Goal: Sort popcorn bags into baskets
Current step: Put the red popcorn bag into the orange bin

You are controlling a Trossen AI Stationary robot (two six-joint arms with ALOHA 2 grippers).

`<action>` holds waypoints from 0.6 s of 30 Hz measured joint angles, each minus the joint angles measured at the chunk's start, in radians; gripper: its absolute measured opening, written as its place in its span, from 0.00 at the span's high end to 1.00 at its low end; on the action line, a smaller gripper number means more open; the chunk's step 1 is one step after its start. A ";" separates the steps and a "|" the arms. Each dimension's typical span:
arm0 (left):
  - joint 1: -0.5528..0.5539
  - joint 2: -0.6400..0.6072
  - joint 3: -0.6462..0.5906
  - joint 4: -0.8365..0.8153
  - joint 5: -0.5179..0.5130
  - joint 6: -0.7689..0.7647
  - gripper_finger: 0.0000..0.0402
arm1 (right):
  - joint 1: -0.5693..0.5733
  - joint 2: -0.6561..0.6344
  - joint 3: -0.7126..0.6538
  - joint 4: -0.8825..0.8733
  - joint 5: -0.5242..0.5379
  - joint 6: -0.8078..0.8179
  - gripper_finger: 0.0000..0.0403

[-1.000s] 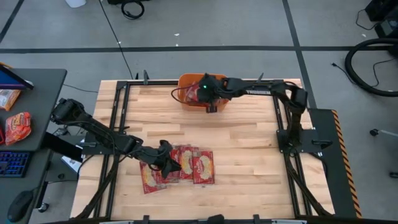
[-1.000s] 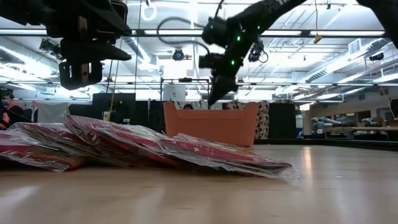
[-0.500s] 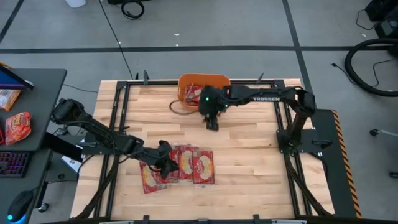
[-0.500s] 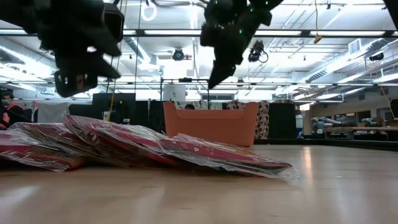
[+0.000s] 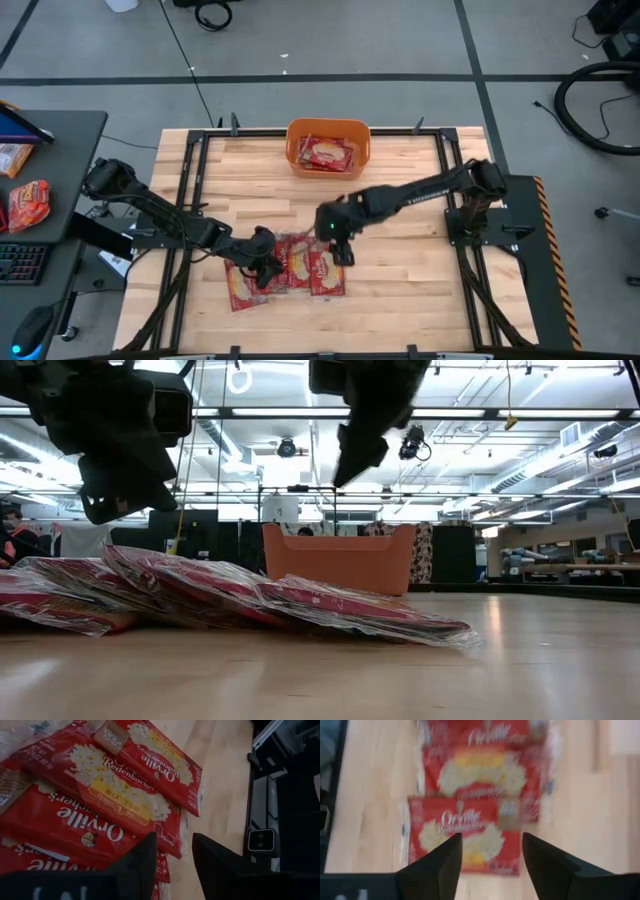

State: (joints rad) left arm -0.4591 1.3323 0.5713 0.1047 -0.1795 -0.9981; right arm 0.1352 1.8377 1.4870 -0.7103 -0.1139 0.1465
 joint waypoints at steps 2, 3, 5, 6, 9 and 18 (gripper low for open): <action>0.000 0.000 0.000 0.000 0.000 0.000 0.68 | 0.020 0.026 0.001 0.027 0.004 0.003 0.44; 0.000 0.000 0.000 0.000 0.000 0.000 0.68 | 0.023 0.043 0.001 0.027 0.004 -0.002 0.43; 0.000 0.000 0.000 0.002 0.001 0.000 0.68 | 0.022 0.084 -0.002 0.036 -0.007 -0.021 0.43; 0.000 0.000 0.000 0.002 0.005 0.000 0.68 | 0.018 0.107 -0.002 0.045 -0.014 -0.029 0.44; 0.000 0.000 0.000 0.013 0.027 0.000 0.68 | 0.000 0.159 -0.002 0.058 -0.030 -0.042 0.49; 0.000 0.000 0.000 0.017 0.091 -0.006 0.68 | -0.090 0.190 -0.002 0.059 -0.112 -0.090 0.53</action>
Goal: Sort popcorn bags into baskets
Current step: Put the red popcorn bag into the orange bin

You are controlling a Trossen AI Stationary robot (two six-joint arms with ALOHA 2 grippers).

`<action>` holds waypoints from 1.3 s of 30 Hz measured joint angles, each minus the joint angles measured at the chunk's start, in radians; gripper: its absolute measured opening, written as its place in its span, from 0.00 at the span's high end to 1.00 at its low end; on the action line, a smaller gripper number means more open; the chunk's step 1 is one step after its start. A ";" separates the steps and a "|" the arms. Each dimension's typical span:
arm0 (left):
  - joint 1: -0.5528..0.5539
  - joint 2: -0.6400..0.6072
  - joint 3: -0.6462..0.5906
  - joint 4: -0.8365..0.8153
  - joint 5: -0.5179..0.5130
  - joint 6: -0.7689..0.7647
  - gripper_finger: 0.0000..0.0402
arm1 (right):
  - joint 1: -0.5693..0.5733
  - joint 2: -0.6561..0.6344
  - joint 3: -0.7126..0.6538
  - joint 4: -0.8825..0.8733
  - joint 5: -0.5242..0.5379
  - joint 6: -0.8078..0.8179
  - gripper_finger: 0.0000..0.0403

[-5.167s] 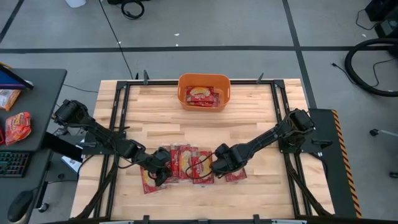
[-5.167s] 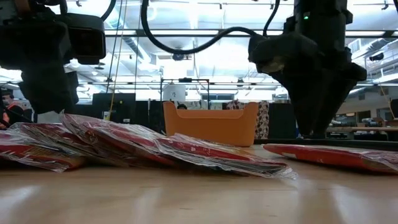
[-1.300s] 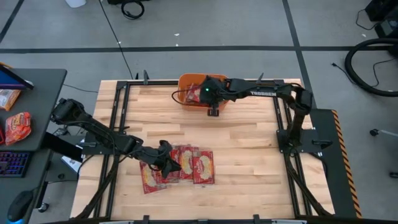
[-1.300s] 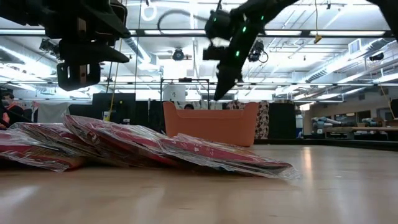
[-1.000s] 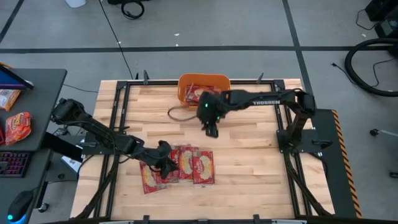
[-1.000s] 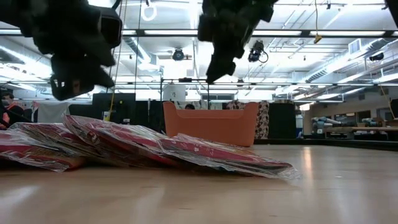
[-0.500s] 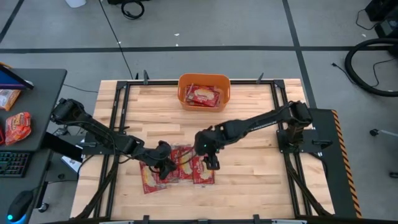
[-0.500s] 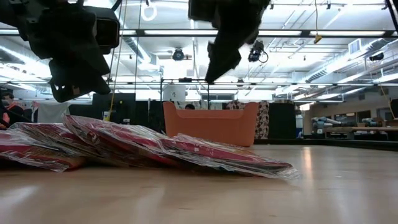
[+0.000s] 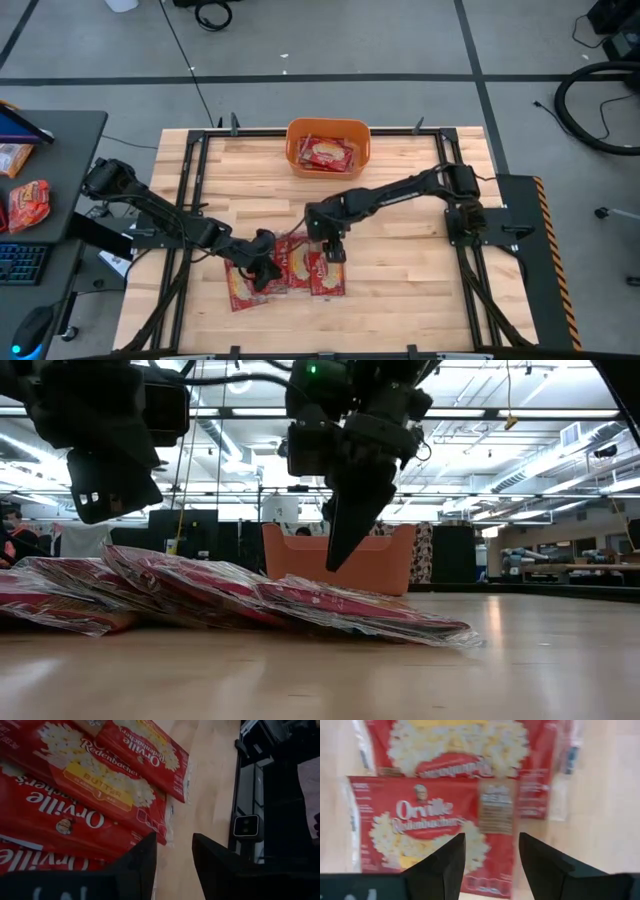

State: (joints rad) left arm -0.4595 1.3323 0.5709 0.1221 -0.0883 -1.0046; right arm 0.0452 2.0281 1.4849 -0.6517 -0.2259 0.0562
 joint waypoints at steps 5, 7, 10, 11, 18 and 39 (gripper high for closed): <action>0.000 0.000 0.000 0.000 -0.001 0.001 0.68 | -0.048 0.016 0.001 0.011 -0.114 -0.045 0.53; 0.000 0.000 0.000 -0.002 0.000 0.002 0.68 | -0.055 0.039 0.000 0.023 -0.126 -0.061 0.53; -0.001 0.000 0.000 -0.003 0.007 0.000 0.68 | -0.056 0.061 0.000 0.044 -0.158 -0.060 0.51; -0.002 0.000 0.000 -0.003 0.015 -0.003 0.68 | -0.056 0.064 0.000 0.054 -0.161 -0.060 0.50; -0.010 0.000 0.000 -0.013 0.059 -0.005 0.68 | -0.067 0.082 0.000 0.013 -0.203 -0.117 0.46; -0.010 0.000 0.000 -0.038 0.101 -0.012 0.68 | -0.059 0.055 -0.083 0.050 -0.171 -0.103 0.95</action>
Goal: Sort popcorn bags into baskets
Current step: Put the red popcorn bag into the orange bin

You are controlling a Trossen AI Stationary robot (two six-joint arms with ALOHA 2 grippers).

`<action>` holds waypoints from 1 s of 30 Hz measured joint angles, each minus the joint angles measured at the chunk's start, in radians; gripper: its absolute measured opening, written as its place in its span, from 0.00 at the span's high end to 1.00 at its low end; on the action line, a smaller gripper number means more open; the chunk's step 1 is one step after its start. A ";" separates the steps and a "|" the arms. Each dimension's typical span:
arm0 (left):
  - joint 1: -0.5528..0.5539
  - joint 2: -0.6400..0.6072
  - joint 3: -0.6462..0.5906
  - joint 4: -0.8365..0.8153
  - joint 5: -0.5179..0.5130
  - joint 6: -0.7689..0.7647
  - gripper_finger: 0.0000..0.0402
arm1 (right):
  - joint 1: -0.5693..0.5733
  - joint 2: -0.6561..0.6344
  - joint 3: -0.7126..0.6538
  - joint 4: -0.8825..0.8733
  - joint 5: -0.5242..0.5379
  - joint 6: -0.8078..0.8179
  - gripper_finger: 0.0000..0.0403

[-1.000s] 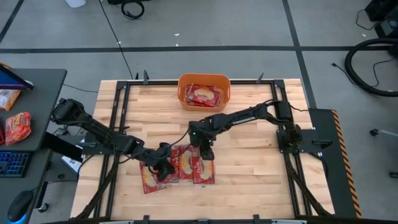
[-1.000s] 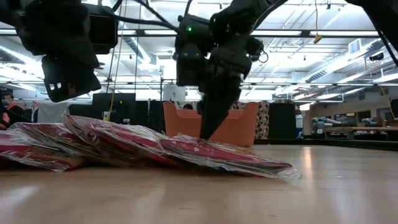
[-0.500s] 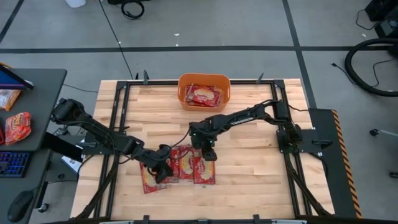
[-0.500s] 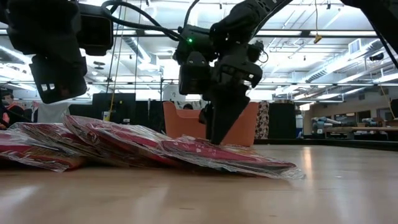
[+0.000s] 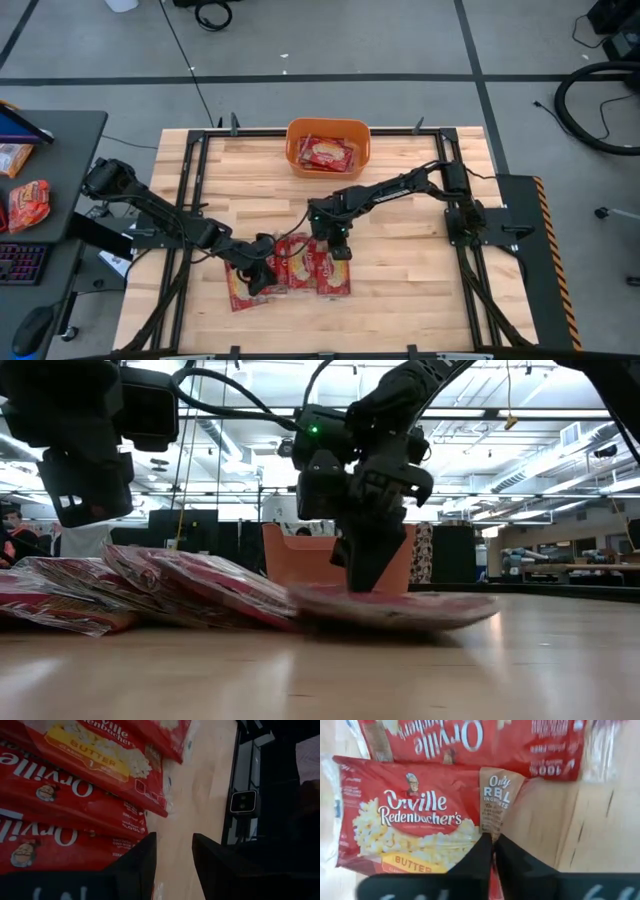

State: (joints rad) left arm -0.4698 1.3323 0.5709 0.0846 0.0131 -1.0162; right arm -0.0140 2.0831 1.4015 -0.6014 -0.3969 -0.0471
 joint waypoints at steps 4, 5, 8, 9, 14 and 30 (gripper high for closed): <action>0.000 0.000 0.000 0.000 0.002 -0.001 0.68 | -0.018 -0.065 -0.001 -0.058 0.025 0.003 0.97; 0.000 0.000 0.000 0.000 0.002 -0.001 0.68 | -0.026 -0.088 -0.001 -0.074 0.041 0.004 0.97; 0.000 0.000 0.000 0.000 0.002 -0.001 0.68 | -0.055 -0.158 -0.001 -0.119 0.076 0.017 0.96; 0.000 0.000 0.000 0.000 0.001 -0.001 0.68 | -0.067 -0.184 -0.001 -0.127 0.091 0.021 0.97; 0.000 0.000 0.000 0.000 -0.017 -0.001 0.68 | -0.146 -0.305 -0.001 -0.112 0.215 0.081 0.99; 0.002 0.000 0.000 0.010 -0.058 -0.022 0.68 | -0.456 -0.402 0.001 0.210 0.427 0.501 0.98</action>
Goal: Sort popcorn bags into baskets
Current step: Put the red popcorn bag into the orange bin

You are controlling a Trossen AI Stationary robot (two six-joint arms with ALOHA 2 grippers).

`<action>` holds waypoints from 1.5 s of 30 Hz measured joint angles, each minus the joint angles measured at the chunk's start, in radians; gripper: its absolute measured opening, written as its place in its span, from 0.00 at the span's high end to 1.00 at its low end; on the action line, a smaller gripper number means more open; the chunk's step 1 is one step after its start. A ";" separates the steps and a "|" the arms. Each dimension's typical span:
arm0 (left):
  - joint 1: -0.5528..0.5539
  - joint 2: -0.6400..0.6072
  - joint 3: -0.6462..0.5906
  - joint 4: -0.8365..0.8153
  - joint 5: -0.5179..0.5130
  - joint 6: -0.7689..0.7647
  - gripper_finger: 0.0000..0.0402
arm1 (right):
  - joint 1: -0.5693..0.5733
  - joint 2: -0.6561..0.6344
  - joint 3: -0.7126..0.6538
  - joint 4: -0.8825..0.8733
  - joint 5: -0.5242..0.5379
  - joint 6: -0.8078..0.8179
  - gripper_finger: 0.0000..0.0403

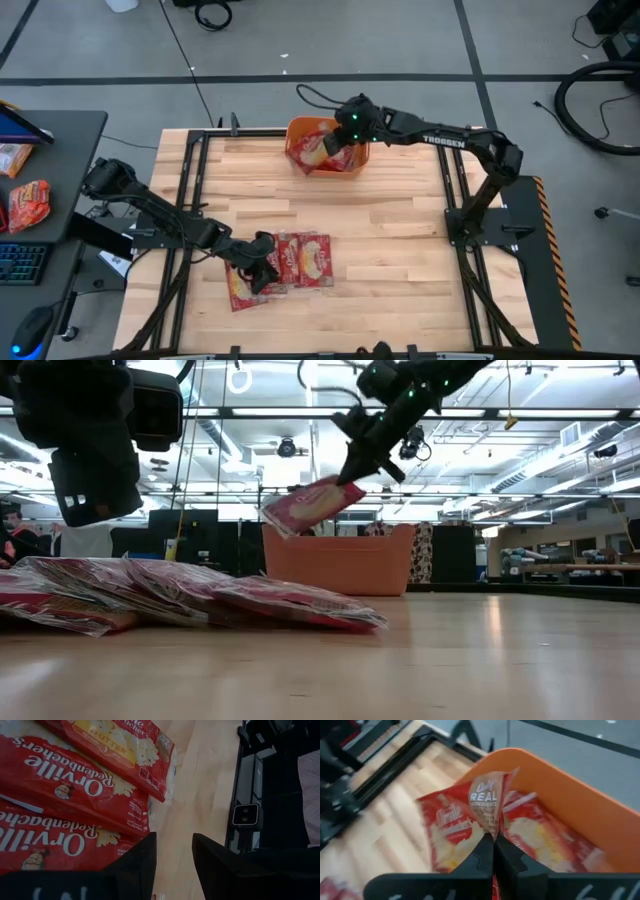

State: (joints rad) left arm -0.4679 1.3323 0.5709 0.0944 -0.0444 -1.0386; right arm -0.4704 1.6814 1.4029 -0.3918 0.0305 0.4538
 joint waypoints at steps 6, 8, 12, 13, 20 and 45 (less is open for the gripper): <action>0.000 0.000 0.000 0.007 0.000 -0.005 0.68 | -0.042 0.045 0.000 -0.035 0.055 0.018 0.98; 0.000 0.000 0.000 0.007 0.000 -0.005 0.68 | -0.054 0.066 0.000 -0.058 0.072 0.030 0.98; 0.000 0.000 0.000 0.008 0.001 -0.005 0.68 | -0.079 0.099 0.000 -0.086 0.084 0.060 0.98; 0.000 0.000 0.000 0.008 0.000 -0.005 0.68 | -0.084 0.107 0.000 -0.101 0.084 0.070 0.98; 0.000 0.000 0.000 0.010 0.000 -0.006 0.68 | -0.091 0.127 -0.001 -0.173 0.166 0.294 0.98; -0.002 0.000 0.000 0.012 -0.003 0.009 0.67 | -0.039 0.072 0.011 -0.169 -0.301 0.035 0.63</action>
State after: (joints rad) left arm -0.4698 1.3323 0.5709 0.1066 -0.0474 -1.0295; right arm -0.5094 1.7538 1.4143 -0.5607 -0.2706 0.4887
